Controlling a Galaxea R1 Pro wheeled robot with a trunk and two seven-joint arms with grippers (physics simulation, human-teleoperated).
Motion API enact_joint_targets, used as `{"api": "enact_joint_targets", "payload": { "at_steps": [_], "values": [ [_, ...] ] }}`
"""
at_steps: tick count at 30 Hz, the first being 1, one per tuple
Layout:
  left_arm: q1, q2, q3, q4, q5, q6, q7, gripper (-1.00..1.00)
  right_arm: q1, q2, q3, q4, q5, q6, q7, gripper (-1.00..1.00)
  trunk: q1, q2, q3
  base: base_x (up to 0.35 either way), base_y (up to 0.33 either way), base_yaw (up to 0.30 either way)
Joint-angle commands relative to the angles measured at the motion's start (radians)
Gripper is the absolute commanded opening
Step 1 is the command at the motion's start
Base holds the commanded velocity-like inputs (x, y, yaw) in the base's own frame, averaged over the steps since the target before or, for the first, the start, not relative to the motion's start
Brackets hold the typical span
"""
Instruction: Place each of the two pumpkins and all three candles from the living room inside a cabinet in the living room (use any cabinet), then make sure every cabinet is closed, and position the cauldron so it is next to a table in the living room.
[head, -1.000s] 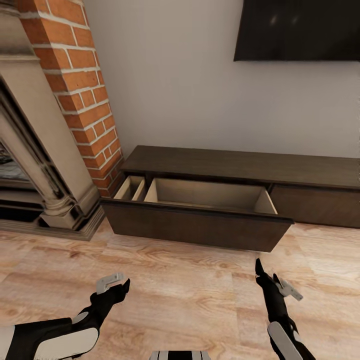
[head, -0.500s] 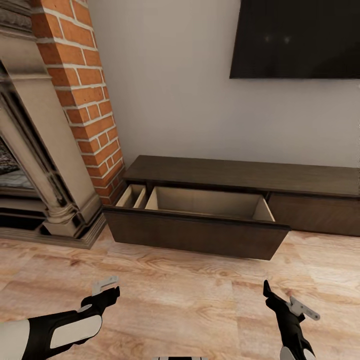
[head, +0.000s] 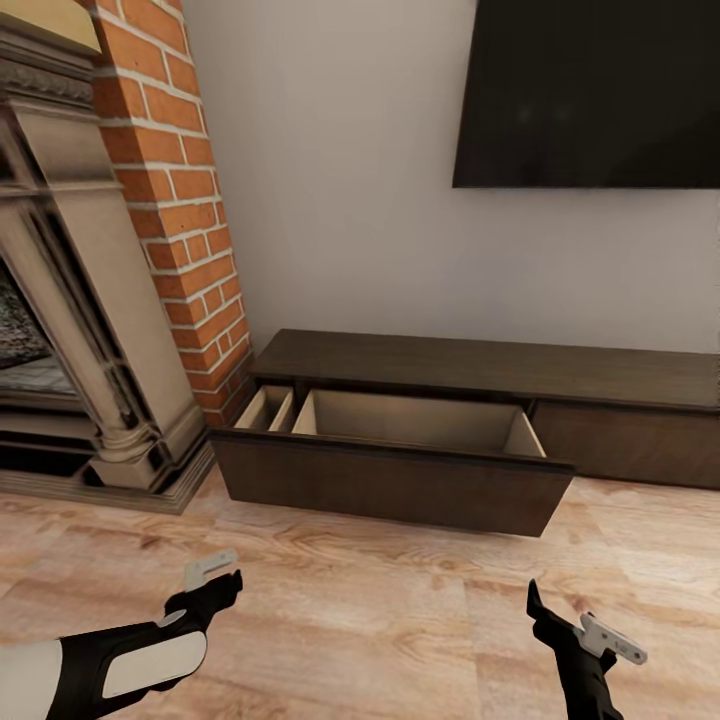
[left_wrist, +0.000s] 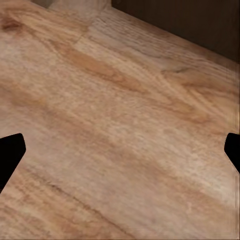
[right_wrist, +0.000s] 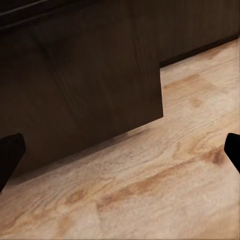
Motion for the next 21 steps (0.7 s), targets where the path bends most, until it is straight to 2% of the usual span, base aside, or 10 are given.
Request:
{"api": "enact_joint_targets", "payload": {
  "at_steps": [1, 8, 14, 16, 19, 20, 21],
  "values": [
    [-0.002, -0.001, -0.004, -0.002, 0.005, -0.005, 0.002, 1.00, 0.000, 0.000, 0.002, 0.000, -0.005, -0.004, -0.003, 1.00, -0.001, 0.000, 0.003, 0.000, 0.000, 0.000],
    [-0.002, -0.008, -0.005, -0.001, 0.006, -0.007, 0.002, 1.00, 0.020, 0.001, 0.003, -0.004, -0.004, -0.006, -0.002, 1.00, -0.004, 0.002, 0.030, 0.000, 0.000, 0.000],
    [-0.002, -0.026, -0.015, 0.000, 0.007, -0.007, 0.003, 1.00, 0.025, 0.002, 0.004, -0.004, -0.004, -0.006, -0.002, 1.00, -0.006, 0.003, 0.053, 0.000, 0.000, 0.000],
    [-0.001, -0.039, -0.033, 0.000, 0.007, -0.008, 0.004, 1.00, 0.027, 0.001, 0.004, 0.000, -0.003, -0.006, -0.002, 1.00, -0.007, 0.003, 0.062, 0.000, 0.000, 0.000],
    [-0.001, -0.045, -0.041, 0.001, 0.007, -0.008, 0.005, 1.00, 0.027, 0.001, 0.004, 0.001, -0.002, -0.006, -0.002, 1.00, -0.009, 0.004, 0.077, 0.000, 0.000, 0.000],
    [0.000, -0.059, -0.081, 0.010, 0.009, -0.012, 0.005, 1.00, 0.028, 0.002, 0.004, 0.006, -0.001, -0.006, -0.001, 1.00, -0.009, 0.004, 0.082, 0.000, 0.000, 0.000],
    [0.001, -0.061, -0.102, 0.018, 0.010, -0.019, 0.005, 1.00, 0.028, 0.002, 0.004, 0.006, -0.001, -0.006, -0.001, 1.00, -0.010, 0.005, 0.087, 0.000, 0.000, 0.000]
  ]
}}
